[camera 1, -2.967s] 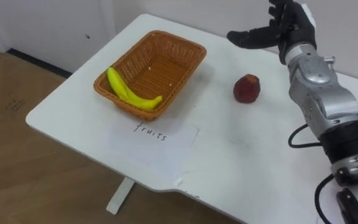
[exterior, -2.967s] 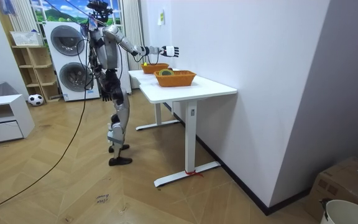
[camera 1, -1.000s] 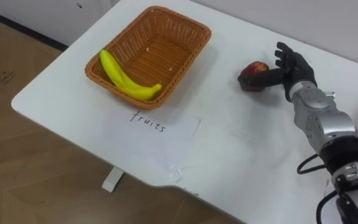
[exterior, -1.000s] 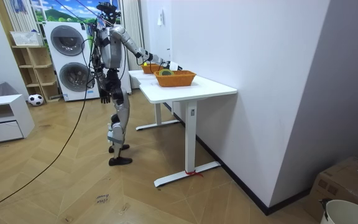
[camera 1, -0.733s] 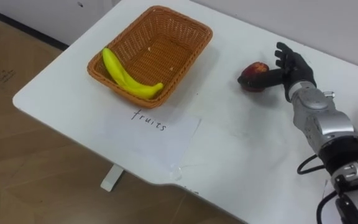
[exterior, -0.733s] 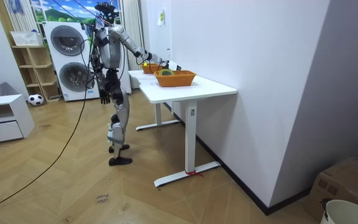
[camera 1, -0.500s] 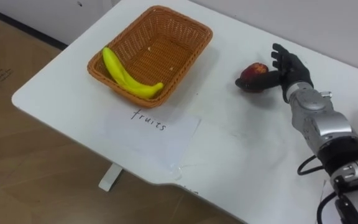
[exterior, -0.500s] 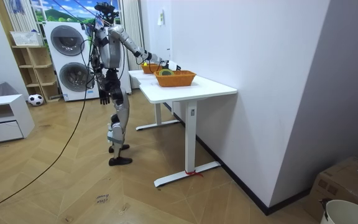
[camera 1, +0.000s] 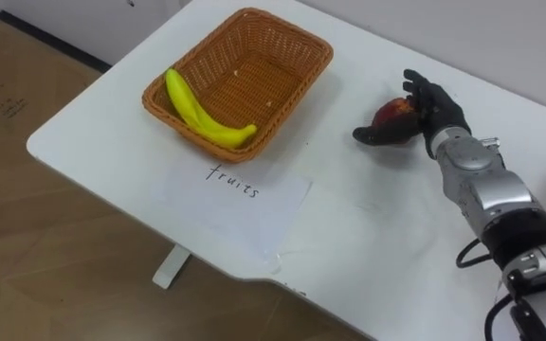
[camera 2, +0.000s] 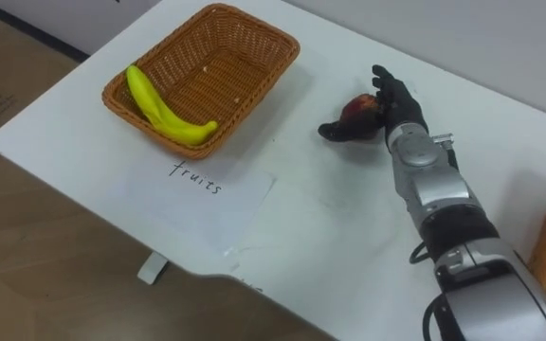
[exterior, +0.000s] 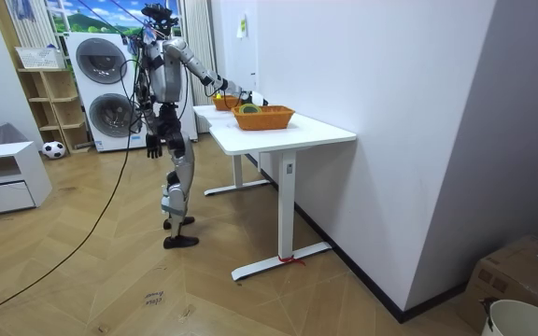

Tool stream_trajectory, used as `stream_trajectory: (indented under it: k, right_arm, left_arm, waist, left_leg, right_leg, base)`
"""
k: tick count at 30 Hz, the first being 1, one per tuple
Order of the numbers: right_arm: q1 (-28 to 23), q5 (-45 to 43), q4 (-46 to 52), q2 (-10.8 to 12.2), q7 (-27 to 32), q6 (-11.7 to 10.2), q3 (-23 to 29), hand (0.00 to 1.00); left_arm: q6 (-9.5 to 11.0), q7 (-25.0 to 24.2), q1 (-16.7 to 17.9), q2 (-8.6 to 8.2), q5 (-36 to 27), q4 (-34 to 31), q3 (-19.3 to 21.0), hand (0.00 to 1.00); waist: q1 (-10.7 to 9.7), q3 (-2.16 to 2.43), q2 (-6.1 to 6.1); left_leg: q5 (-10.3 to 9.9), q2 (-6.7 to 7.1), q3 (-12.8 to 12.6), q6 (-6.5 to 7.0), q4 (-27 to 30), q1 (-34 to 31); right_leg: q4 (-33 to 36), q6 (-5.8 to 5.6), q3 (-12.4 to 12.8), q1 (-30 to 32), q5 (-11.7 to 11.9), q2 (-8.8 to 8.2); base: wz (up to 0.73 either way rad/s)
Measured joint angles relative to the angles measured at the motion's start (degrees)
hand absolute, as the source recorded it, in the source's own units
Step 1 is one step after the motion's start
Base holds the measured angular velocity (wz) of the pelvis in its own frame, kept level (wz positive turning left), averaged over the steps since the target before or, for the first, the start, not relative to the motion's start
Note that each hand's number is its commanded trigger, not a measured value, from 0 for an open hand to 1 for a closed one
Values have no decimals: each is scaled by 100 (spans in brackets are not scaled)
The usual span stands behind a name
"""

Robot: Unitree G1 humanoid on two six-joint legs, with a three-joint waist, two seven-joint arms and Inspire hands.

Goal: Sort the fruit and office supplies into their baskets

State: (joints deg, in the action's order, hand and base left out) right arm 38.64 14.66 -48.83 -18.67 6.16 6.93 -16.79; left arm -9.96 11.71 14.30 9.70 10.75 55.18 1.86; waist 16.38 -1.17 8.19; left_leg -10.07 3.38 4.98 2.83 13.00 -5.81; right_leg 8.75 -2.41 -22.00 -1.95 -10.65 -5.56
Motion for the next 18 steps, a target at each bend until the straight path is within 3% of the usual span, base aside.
stream_trajectory:
  k: [18]
  right_arm:
    - [0, -168, -57, -3, -184, -25, 2, 0]
  left_arm:
    - [0, -16, -113, 2, -8, 11, 0, 0]
  waist:
    - [-4, -4, -5]
  left_leg:
    - [-1, -1, 1, 0, -1, 1]
  right_leg:
    - [0, 0, 20, 1, 0, 5]
  base:
    - [0]
